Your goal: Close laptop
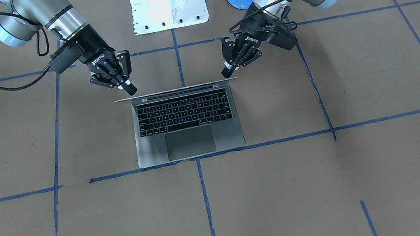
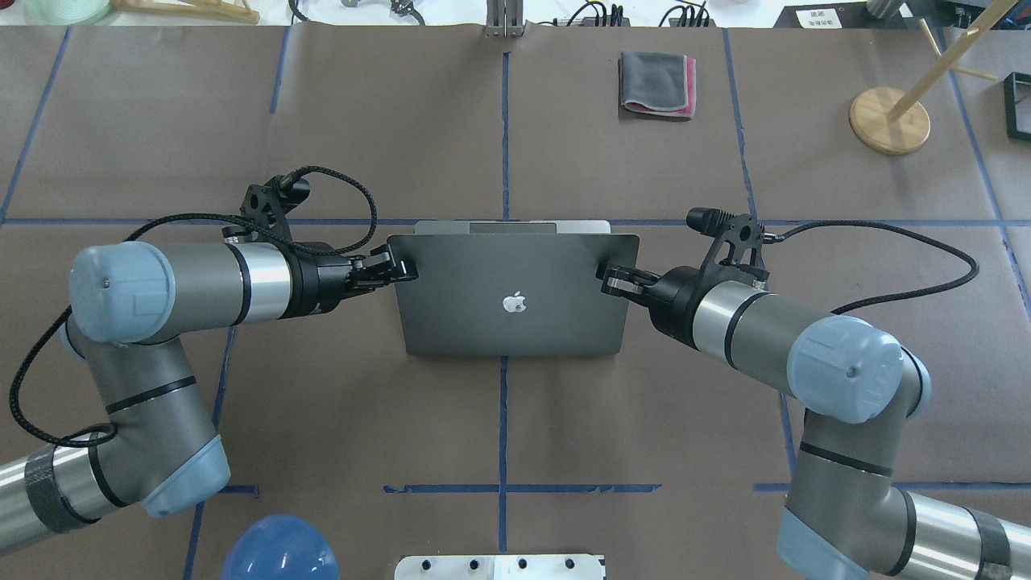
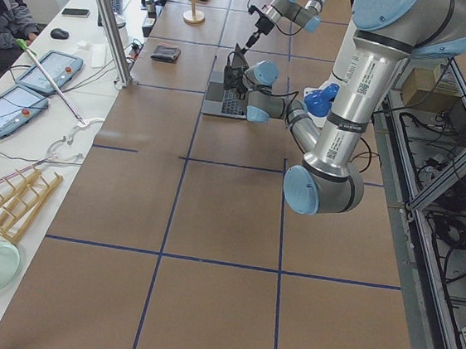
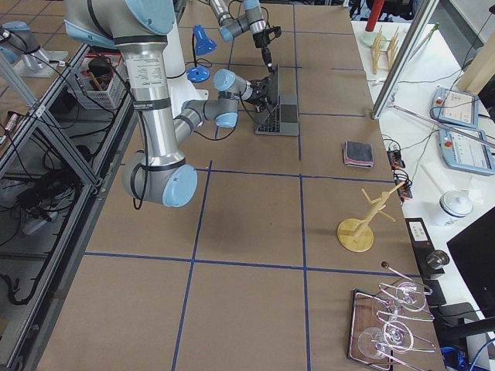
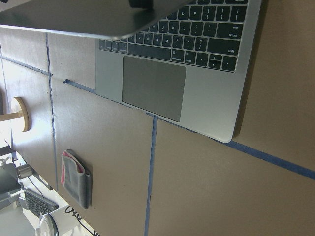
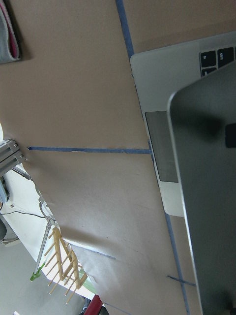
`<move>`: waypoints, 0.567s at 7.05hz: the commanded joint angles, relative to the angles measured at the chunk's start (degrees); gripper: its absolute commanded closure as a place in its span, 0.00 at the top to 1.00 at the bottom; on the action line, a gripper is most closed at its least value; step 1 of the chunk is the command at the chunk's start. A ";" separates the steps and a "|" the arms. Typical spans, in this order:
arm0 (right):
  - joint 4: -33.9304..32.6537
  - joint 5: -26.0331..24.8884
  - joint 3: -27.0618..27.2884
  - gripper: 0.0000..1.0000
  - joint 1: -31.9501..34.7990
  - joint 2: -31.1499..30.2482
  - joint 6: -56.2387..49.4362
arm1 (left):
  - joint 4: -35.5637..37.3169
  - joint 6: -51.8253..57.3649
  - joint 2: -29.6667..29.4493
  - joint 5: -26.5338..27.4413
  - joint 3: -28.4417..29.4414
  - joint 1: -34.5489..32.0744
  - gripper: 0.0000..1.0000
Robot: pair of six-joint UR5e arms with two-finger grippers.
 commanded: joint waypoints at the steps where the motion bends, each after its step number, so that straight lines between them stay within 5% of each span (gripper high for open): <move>1: -0.09 2.61 -2.96 0.00 2.61 1.61 0.00 | 0.06 -0.04 -1.21 0.30 1.64 -0.41 0.00; 4: 0.00 3.69 -9.89 0.00 4.56 7.13 0.00 | 0.06 -0.04 -3.84 0.74 6.02 -1.29 0.00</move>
